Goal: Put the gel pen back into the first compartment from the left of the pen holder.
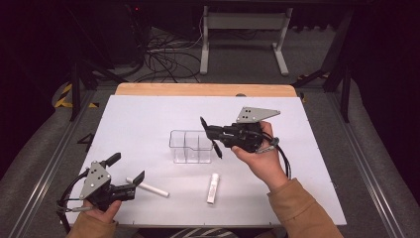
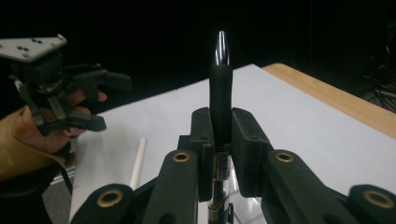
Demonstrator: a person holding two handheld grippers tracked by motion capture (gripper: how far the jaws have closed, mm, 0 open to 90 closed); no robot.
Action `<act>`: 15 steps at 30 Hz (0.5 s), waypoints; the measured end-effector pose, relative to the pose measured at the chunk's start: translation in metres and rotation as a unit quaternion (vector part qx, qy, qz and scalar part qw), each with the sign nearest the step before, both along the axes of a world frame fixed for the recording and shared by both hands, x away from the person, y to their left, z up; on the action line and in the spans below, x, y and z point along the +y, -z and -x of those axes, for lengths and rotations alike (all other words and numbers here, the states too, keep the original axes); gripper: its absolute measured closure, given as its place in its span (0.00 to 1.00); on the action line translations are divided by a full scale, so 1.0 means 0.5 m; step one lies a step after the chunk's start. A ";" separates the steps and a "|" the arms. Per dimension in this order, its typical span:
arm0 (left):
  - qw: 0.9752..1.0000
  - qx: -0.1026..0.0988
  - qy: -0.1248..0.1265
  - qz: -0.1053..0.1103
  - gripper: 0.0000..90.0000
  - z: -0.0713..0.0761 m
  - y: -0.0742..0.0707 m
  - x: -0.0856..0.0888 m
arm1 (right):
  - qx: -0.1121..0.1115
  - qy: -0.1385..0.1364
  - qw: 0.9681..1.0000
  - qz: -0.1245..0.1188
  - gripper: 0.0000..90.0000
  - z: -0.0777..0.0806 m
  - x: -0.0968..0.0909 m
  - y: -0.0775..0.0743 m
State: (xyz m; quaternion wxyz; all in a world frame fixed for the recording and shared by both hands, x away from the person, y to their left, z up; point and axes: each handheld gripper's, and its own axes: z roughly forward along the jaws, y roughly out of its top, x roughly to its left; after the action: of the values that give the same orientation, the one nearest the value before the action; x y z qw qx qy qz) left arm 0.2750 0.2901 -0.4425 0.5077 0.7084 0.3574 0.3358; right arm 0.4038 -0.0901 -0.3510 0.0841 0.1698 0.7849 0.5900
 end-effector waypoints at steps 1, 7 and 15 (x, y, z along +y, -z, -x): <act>1.000 0.000 0.001 -0.002 0.08 0.000 0.000 0.001 | -0.003 0.000 1.000 -0.006 0.89 0.000 0.003 0.001; 1.000 0.001 0.001 -0.001 0.08 0.000 0.000 0.000 | -0.011 0.011 0.999 -0.052 0.89 0.002 0.017 0.004; 1.000 0.001 0.004 -0.003 0.08 -0.002 0.001 0.000 | -0.023 0.018 0.996 -0.086 0.89 -0.004 0.039 0.011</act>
State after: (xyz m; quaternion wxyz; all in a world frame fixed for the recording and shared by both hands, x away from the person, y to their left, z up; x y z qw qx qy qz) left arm 0.2758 0.2901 -0.4428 0.5068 0.7113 0.3543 0.3342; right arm 0.4060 -0.0708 -0.3565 0.0982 0.1767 0.7256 0.6578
